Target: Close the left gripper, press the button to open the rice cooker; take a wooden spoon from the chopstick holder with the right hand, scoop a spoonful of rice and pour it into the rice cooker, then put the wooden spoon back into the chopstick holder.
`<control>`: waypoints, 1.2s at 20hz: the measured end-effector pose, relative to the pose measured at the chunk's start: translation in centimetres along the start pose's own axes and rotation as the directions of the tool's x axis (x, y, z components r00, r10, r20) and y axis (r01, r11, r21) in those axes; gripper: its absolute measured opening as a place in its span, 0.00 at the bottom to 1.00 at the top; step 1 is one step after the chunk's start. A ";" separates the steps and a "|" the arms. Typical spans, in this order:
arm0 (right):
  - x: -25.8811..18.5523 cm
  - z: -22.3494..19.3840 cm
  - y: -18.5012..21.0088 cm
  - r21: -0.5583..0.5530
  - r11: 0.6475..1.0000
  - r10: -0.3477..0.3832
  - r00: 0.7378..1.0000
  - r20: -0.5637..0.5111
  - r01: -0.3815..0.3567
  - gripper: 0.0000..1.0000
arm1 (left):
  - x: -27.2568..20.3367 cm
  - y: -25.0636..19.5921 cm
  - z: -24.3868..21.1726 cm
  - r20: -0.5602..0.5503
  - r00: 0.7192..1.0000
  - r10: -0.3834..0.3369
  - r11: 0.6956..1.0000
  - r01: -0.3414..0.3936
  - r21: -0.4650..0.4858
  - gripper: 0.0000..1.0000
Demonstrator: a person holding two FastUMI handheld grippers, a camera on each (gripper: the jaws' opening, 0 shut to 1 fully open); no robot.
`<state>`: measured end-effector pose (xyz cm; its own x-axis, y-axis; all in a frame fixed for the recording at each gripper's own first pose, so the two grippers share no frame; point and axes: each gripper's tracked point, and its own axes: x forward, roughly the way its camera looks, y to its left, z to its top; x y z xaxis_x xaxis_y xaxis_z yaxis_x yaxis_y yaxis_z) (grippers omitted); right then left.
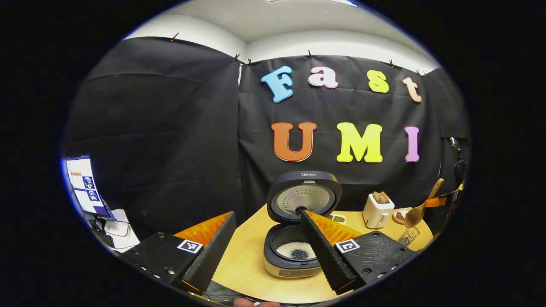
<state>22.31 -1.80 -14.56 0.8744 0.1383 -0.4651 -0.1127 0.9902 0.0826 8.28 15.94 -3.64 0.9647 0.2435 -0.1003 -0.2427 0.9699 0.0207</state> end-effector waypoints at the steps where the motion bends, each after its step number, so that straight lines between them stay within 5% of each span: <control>1: 0.2 -1.1 1.2 0.001 1.000 -0.005 1.000 -0.014 0.005 0.05 | -0.1 1.0 -0.3 -0.006 1.000 -0.012 1.000 0.011 -0.002 0.97; 4: 1.6 -5.1 3.8 -0.008 1.000 -0.021 0.996 -0.081 0.021 0.08 | -0.9 3.3 -0.9 -0.029 0.999 -0.032 0.999 0.031 -0.042 0.98; 5: 2.4 -6.4 4.1 -0.006 1.000 -0.029 0.994 -0.105 0.028 0.08 | -1.1 3.9 -1.3 -0.043 0.999 -0.032 0.998 0.030 -0.054 0.88; 6: 3.3 -7.8 4.1 -0.009 0.999 -0.042 0.990 -0.133 0.041 0.08 | -1.3 4.4 -1.6 -0.056 0.998 -0.033 0.998 0.029 -0.062 0.96; 14: 7.3 -13.2 2.5 -0.196 0.962 -0.225 0.956 -0.187 0.188 0.08 | -2.6 6.3 -3.5 -0.115 0.993 -0.037 0.999 0.032 -0.042 0.95; 18: 8.7 -15.1 4.1 -0.236 0.956 -0.222 0.954 -0.199 0.174 0.08 | -2.7 6.4 -3.4 -0.118 0.992 -0.039 0.999 0.034 -0.041 0.95; 24: 9.5 -16.0 7.5 -0.091 0.991 -0.120 0.961 -0.251 0.100 0.08 | -2.6 7.1 -3.6 -0.133 0.991 -0.015 0.999 0.010 -0.043 0.95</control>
<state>22.24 7.28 -32.42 0.7351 0.0195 -0.6777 -0.0677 0.9967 -0.0448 3.64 22.14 -6.84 0.9462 0.2258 -0.2316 -0.2373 0.9712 -0.0228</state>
